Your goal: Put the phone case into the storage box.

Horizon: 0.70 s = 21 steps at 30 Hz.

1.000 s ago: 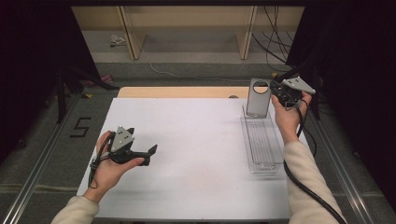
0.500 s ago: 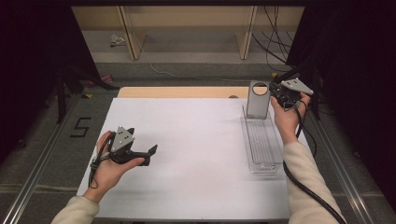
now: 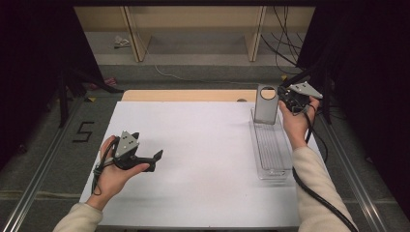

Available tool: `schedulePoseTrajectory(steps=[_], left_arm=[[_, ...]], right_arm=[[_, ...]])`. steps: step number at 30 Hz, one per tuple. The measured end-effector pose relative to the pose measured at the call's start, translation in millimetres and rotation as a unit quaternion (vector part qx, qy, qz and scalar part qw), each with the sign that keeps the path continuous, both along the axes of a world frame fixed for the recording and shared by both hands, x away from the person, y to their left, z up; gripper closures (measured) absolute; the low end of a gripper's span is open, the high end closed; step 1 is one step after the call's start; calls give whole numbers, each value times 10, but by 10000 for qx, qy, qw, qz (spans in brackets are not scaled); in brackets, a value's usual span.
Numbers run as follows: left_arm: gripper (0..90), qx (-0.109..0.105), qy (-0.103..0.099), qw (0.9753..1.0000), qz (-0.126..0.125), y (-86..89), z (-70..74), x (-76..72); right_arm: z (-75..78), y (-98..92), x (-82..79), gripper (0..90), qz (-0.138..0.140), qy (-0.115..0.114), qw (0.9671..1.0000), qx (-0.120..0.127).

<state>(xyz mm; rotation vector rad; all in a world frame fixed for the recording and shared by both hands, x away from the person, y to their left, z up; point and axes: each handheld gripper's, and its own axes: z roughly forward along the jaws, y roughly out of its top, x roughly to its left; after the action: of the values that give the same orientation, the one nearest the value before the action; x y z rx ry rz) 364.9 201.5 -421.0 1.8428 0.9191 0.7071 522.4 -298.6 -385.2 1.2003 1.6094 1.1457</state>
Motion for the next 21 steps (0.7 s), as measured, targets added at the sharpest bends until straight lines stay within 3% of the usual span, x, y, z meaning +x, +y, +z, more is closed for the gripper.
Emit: schedulePoseTrajectory(steps=[21], left_arm=[[0,-9,3,10000,9,4,0,0]], right_arm=[[-71,49,48,844,25,32,10000,7]])
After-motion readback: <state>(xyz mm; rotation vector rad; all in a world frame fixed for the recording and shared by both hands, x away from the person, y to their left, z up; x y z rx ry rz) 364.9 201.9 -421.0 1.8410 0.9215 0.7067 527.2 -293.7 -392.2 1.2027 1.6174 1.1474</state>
